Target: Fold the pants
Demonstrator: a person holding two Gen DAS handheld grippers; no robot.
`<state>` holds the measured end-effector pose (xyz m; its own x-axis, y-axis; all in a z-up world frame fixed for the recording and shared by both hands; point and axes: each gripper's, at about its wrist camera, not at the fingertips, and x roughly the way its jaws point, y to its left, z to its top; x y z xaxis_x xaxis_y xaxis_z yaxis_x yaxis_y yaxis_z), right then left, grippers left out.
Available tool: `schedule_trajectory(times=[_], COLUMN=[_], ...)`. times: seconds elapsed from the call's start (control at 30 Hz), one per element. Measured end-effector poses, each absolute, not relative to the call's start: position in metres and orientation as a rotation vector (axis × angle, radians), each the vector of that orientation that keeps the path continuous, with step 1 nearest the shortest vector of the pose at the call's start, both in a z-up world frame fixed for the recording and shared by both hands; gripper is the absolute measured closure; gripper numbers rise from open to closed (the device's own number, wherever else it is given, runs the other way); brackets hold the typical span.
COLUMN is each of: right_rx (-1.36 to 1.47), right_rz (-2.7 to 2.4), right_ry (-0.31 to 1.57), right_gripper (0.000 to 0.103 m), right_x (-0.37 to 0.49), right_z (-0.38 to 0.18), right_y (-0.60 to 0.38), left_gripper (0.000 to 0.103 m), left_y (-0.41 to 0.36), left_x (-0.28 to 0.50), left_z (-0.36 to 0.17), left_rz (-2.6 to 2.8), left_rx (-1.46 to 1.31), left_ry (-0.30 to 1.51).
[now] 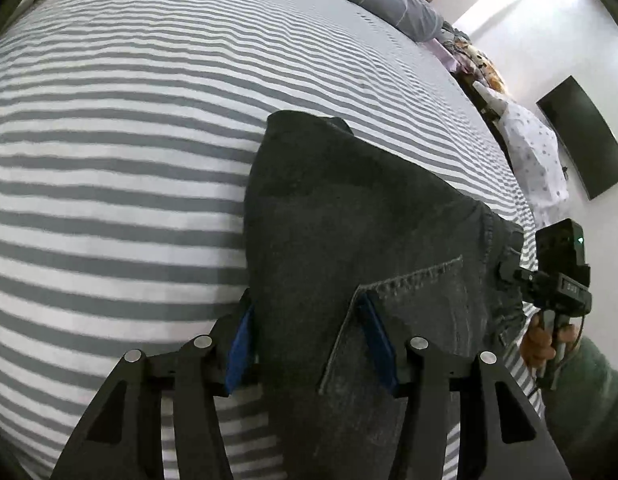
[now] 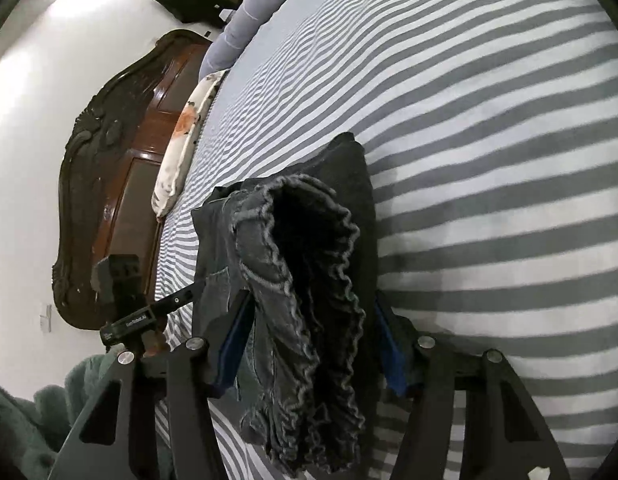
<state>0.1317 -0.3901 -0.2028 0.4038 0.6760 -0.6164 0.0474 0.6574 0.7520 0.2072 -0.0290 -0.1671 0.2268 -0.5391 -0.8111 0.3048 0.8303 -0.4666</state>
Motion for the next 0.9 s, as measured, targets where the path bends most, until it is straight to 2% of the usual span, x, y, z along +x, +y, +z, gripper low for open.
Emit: schedule_trajectory(times=[0.07,0.13,0.17,0.27,0.37,0.63,0.9], right_rx=[0.776,0.765,0.775,0.756,0.747,0.72,0.701], right_rz=[0.427,0.39,0.381,0.342,0.319,0.297,0.343], right_ry=[1.097,1.097,1.102,1.096,1.088,1.073,1.055], right_gripper=[0.047,0.059,0.068,0.075,0.078,0.08,0.08], right_x=[0.136,0.135,0.134,0.131,0.13,0.149,0.207], right_z=[-0.2,-0.198,-0.197,-0.187,-0.174,-0.15,-0.139], right_y=[-0.384,-0.38,-0.378,-0.371,-0.364,-0.348,-0.314], left_gripper=[0.046,0.047,0.058,0.082,0.089,0.091,0.091], left_y=[-0.037,-0.043,-0.045,-0.045,-0.041,-0.035,-0.007], left_x=[0.211,0.212,0.211,0.21,0.21,0.216,0.263], left_z=[-0.166,-0.163,-0.161,-0.156,-0.151,-0.121,-0.101], left_rz=[-0.571,-0.544,-0.529,-0.505,-0.498,-0.507,-0.423], left_rx=[-0.215,-0.195,-0.186,-0.191,-0.198,-0.189,-0.144], left_ry=[1.209,1.197,1.191,1.184,1.182,1.123,1.069])
